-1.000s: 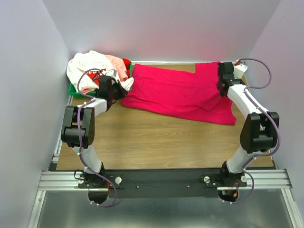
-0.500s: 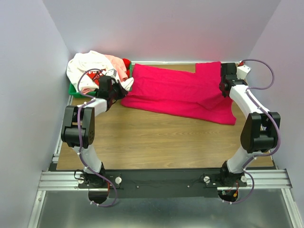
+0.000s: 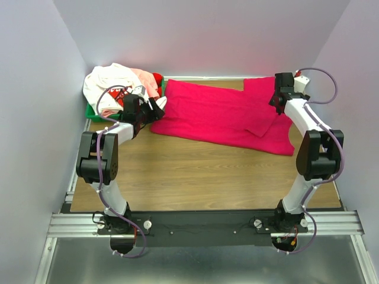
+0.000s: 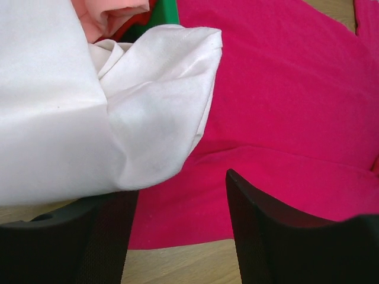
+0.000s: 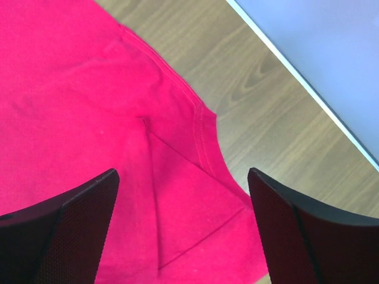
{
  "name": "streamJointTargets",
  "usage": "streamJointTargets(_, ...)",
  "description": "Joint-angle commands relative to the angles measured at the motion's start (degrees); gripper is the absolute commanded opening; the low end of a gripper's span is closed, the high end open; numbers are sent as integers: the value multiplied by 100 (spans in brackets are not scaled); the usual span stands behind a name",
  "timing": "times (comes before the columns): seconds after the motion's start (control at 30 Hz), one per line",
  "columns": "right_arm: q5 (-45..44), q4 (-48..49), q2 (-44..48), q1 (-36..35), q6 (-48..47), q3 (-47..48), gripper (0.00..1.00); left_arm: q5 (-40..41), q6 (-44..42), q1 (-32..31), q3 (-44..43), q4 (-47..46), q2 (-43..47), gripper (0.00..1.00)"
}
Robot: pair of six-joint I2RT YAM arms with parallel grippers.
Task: Fold and stack the t-shirts
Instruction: Fold the tshirt
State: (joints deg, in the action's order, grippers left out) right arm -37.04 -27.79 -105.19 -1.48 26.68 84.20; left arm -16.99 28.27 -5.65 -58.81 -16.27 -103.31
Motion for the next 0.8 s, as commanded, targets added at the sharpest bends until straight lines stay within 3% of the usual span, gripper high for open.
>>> streamJointTargets(0.0,459,90,279,16,-93,-8,97,3,-207,-76,228,-157,328,70)
streamJointTargets(0.13,1539,378,692,-264,-66,-614,96,91,-366,-121,650,-315,592,70)
streamJointTargets(0.27,2242,844,772,-1368,12,-1212,96,100,-463,-121,862,-359,531,70)
streamJointTargets(0.43,2543,1171,395,-2084,171,-1310,96,293,-507,-121,818,-254,382,68)
streamJointTargets(0.77,2684,1329,-186,-2498,391,-1477,96,864,-647,-121,581,422,241,62)
